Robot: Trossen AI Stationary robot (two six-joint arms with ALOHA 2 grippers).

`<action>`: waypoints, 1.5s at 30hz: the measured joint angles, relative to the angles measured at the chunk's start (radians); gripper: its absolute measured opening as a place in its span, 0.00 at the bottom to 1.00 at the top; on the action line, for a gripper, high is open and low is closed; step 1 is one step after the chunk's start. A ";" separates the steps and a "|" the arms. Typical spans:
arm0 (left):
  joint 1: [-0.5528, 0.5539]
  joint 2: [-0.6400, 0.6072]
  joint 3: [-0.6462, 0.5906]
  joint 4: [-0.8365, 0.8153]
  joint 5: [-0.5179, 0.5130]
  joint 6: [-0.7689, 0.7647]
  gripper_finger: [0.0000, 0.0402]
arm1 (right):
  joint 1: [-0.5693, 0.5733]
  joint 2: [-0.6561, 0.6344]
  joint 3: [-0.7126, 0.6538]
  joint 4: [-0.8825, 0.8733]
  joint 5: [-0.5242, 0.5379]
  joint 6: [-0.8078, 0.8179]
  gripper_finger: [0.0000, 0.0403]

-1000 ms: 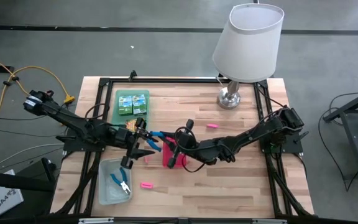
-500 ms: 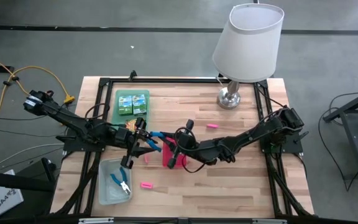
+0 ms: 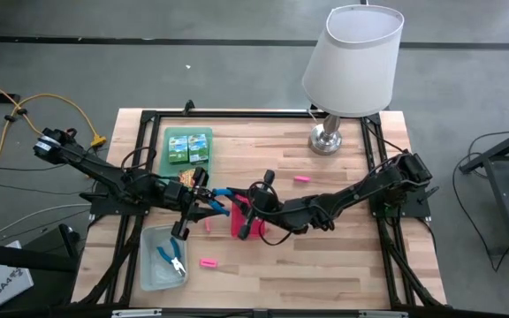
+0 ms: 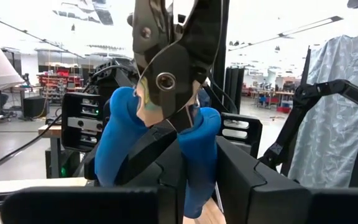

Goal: Pick & Place School Supplies
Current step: Put the blue hole puncher into the grey bin

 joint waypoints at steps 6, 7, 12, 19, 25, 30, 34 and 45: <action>0.000 0.000 0.000 0.001 -0.001 0.006 0.15 | -0.001 0.000 0.000 0.001 -0.019 -0.013 0.10; 0.000 0.000 0.000 0.001 -0.001 0.008 0.14 | -0.001 0.000 0.000 0.001 -0.022 -0.013 0.12; 0.000 -0.002 0.000 0.008 -0.009 0.017 0.14 | -0.001 0.000 0.000 0.000 -0.009 -0.013 0.21; 0.000 -0.002 0.000 0.011 -0.008 0.012 0.11 | 0.000 0.000 0.000 -0.007 -0.013 -0.016 0.34; -0.006 -0.002 0.000 0.013 -0.008 0.010 0.11 | 0.000 0.000 0.000 -0.041 -0.011 -0.017 0.42; -0.027 -0.002 0.000 0.012 -0.005 0.009 0.11 | 0.007 0.000 0.000 -0.104 0.030 -0.016 0.45; -0.048 -0.005 0.000 0.004 -0.014 0.009 0.11 | 0.026 0.000 -0.001 -0.140 0.076 -0.016 0.46; -0.198 -0.109 0.000 -0.332 -0.313 -0.068 0.11 | 0.086 0.000 -0.001 -0.336 0.146 0.150 0.46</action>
